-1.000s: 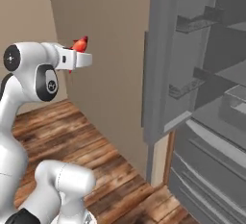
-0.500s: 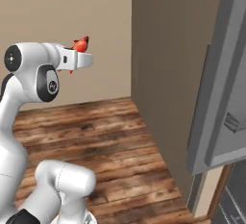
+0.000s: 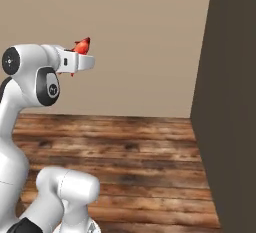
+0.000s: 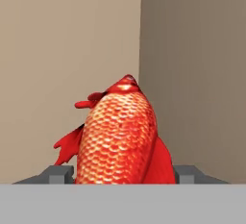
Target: Take the cheese, fish, and bell pepper from the fridge and place them on the plate on the dining counter to create an appetizer plate.
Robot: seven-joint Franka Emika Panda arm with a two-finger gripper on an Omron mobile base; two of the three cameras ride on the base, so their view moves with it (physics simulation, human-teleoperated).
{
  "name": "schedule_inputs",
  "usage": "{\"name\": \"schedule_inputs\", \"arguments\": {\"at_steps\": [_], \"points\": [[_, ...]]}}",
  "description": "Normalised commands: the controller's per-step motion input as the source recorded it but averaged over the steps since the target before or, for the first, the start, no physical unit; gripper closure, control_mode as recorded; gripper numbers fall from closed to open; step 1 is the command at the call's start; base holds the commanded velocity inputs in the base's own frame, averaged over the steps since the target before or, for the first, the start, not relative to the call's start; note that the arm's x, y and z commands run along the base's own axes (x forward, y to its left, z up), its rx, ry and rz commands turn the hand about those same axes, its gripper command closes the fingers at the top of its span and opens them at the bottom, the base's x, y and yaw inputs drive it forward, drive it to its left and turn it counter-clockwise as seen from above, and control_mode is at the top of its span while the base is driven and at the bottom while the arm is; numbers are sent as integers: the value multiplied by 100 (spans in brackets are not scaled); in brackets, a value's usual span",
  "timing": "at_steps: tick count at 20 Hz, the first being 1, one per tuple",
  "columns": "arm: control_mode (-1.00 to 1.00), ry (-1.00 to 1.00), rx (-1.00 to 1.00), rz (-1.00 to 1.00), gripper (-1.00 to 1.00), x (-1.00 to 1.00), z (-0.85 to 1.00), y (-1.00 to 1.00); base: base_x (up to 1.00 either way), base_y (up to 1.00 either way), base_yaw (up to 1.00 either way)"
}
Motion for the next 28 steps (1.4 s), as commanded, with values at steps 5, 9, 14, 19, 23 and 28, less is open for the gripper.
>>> {"name": "schedule_inputs", "arguments": {"at_steps": [5,9,14,19,23,28], "points": [[100,0,0,0,100,0,0,0,100,-20,36],[100,0,0,0,100,0,0,0,100,-25,30],[100,0,0,0,100,0,0,0,68,-14,59],[100,0,0,0,100,0,0,0,12,-5,69],[100,0,0,0,100,0,0,0,22,-23,70],[100,0,0,0,100,0,0,0,31,-47,65]]}}
